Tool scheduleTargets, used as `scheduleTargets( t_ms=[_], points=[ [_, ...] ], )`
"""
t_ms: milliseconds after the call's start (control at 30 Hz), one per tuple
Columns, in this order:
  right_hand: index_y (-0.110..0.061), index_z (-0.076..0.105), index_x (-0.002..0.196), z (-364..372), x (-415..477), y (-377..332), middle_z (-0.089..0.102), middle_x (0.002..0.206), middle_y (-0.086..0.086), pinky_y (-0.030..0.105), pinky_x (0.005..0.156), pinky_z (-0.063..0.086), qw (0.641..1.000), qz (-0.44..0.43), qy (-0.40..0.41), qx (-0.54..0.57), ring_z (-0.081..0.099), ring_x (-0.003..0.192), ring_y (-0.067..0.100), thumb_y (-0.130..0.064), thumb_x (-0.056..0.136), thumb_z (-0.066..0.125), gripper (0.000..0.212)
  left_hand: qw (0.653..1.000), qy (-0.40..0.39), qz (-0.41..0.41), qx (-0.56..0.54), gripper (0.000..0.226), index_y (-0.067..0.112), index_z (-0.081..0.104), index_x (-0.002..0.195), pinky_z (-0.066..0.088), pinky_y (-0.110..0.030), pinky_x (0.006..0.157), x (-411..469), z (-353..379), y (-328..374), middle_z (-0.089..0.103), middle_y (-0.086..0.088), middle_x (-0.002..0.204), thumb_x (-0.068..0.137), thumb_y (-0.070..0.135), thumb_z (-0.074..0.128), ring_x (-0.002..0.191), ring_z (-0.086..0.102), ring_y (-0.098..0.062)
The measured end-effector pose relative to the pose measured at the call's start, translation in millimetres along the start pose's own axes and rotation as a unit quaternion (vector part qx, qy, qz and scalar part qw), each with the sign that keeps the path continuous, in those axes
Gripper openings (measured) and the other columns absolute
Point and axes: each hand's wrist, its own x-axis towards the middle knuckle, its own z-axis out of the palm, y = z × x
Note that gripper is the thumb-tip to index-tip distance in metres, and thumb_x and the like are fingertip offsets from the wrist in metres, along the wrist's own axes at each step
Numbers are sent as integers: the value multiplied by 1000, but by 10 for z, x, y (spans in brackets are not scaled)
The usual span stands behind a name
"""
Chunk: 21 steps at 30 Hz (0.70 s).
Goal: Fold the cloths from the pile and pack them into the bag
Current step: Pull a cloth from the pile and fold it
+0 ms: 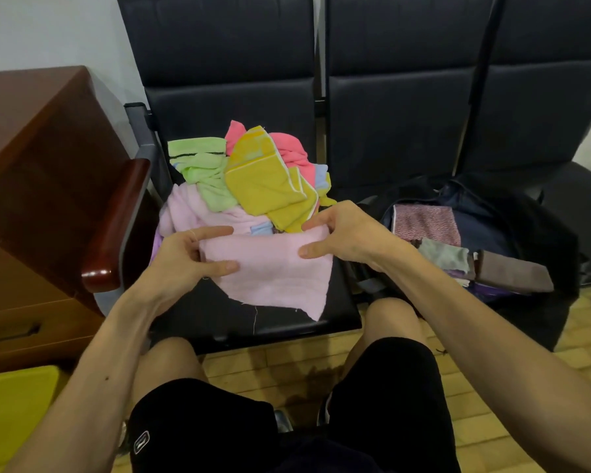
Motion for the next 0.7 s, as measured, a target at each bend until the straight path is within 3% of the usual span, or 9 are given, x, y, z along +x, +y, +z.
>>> scheduleTargets(
  t_ms=[100,200,267,367,433,533,600,700],
  points=[
    [-10,71,116,-8,46,58,71,110,5,39,92,55,999,-8,-39,-36,66,100,22,-25,66,91,56,995,17,23,93,50,28,70,111,58,-24,81,25,-14,-33,72,-3,103,71,1,84,91,66,-13],
    [-5,72,112,24,118,213,73,102,10,32,84,56,997,-12,-52,-58,66,90,17,-19,76,84,40,980,37,43,190,47,22,69,120,50,-8,65,16,26,-44,63,18,76,77,10,84,70,57,5],
    [0,73,104,29,117,286,72,90,10,24,68,49,997,-13,-54,-58,60,75,12,-14,84,76,25,976,42,54,209,44,22,69,118,42,-5,55,-13,77,-46,53,24,58,78,12,83,55,53,11],
    [4,67,91,27,120,350,56,70,5,20,57,42,994,-3,-87,-70,50,61,10,-14,95,62,20,969,44,58,237,38,23,73,114,46,-5,65,-49,130,-45,66,21,77,77,19,85,74,61,12],
    [-8,66,91,7,116,383,56,76,-3,20,63,46,989,-10,-129,-69,52,68,8,-21,102,53,22,964,55,50,255,34,24,76,109,51,-16,74,-58,130,-46,73,13,91,76,25,86,88,66,0],
    [-24,67,105,-49,86,463,66,92,-17,20,74,48,984,-11,-178,-25,59,82,-1,-29,105,44,23,964,58,44,257,27,31,75,99,48,-11,64,-85,134,-21,72,12,85,75,27,86,74,62,2],
    [-21,68,115,-74,60,517,71,106,-14,27,88,51,981,-7,-195,1,63,99,3,-31,105,43,28,961,51,56,264,22,32,75,93,44,-7,59,-107,154,2,72,11,79,75,26,86,68,60,5],
    [-6,65,123,-96,62,593,70,122,4,35,106,47,981,-29,-186,47,62,117,21,-27,105,43,35,955,51,60,285,20,25,78,94,42,-12,62,-99,164,10,69,4,85,75,29,85,75,59,-5]
  ],
)
